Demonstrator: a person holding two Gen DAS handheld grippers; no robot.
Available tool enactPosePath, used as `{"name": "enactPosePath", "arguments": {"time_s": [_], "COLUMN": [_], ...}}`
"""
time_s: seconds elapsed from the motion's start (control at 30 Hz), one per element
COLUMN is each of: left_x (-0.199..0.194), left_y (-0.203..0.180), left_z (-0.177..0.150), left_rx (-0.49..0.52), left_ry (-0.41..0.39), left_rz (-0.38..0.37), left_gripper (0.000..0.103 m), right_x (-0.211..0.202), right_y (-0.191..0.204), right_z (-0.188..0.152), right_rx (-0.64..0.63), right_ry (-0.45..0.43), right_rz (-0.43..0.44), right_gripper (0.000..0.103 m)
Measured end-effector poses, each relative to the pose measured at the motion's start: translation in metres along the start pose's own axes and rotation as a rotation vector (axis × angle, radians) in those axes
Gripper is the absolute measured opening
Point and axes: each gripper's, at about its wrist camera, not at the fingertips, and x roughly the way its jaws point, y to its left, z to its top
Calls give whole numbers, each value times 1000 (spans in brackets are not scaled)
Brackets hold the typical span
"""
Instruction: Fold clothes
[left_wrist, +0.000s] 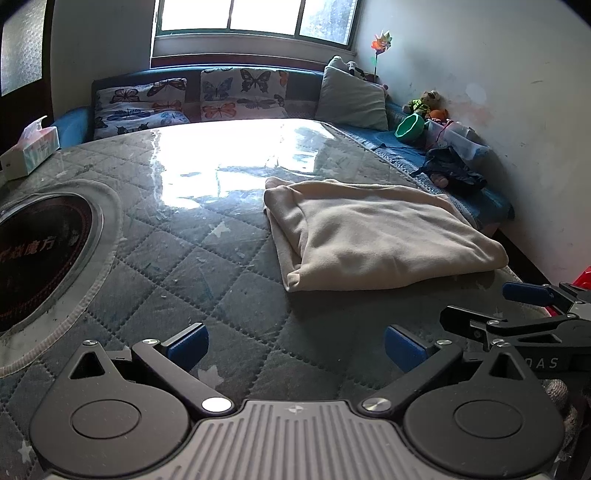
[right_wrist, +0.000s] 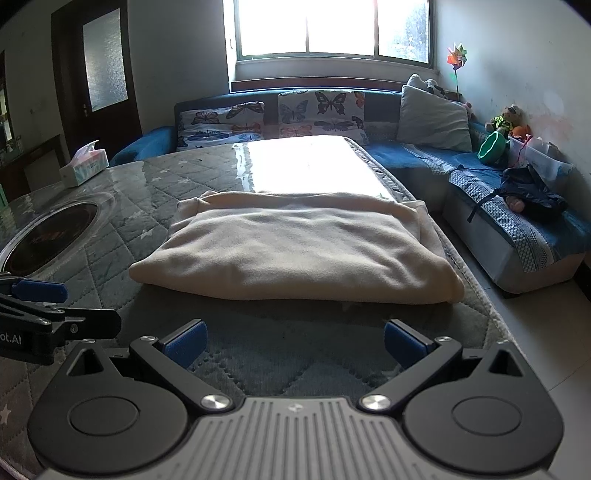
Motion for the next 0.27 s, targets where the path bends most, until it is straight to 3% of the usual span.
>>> {"name": "enactPosePath", "arguments": {"time_s": [0.27], "left_x": [0], "left_y": [-1], "left_z": [3], "left_rx": [14], "left_ry": [-16], "left_rz": [2], "left_gripper": [103], "right_x": [2], "right_y": [0], "right_z": [1], "right_rx": [2], "right_ry": [1], "right_rz": [-5], "right_gripper": [103]}}
